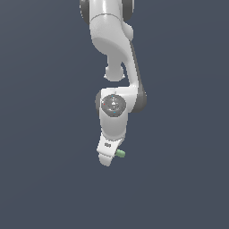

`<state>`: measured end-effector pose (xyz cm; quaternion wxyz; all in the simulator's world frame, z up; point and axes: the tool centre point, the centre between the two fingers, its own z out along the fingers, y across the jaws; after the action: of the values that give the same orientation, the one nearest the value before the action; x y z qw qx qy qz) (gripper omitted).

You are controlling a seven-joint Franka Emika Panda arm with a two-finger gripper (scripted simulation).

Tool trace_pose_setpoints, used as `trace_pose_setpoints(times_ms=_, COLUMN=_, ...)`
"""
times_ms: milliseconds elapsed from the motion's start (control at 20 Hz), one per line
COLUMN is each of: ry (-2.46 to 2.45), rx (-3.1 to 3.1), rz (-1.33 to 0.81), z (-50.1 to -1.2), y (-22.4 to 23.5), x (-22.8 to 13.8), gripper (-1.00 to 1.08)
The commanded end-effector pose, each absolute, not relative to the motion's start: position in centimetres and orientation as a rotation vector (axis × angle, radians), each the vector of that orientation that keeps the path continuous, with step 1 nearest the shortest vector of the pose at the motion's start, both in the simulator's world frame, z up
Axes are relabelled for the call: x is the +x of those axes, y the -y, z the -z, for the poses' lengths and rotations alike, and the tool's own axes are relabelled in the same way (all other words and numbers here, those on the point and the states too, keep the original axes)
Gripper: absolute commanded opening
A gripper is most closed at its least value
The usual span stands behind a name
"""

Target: Pick up the object and move it to a goal position.

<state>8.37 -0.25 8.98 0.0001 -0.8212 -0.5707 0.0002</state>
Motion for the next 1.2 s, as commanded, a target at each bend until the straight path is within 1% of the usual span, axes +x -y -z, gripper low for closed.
trace_pose_setpoints(times_ms=0, ry=1.793, rx=-2.58, rz=0.0, z=-8.9, y=0.2, x=8.4, gripper=1.0)
trace_pose_setpoints(times_ms=200, ry=1.794, rx=-2.579, rz=0.0, z=-8.0, y=0.2, x=8.4, gripper=1.0)
trace_pose_setpoints(times_ms=550, ry=1.799, rx=-2.576, rz=0.0, z=-4.4, y=0.2, x=8.2, gripper=1.0)
trace_pose_setpoints(times_ms=850, ry=1.799, rx=-2.576, rz=0.0, z=-4.0, y=0.3, x=8.4, gripper=1.0)
trace_pose_setpoints(times_ms=900, ry=1.799, rx=-2.576, rz=0.0, z=-4.0, y=0.3, x=8.4, gripper=-1.0)
trace_pose_setpoints(times_ms=1150, ry=1.799, rx=-2.576, rz=0.0, z=-4.0, y=0.3, x=8.4, gripper=-1.0)
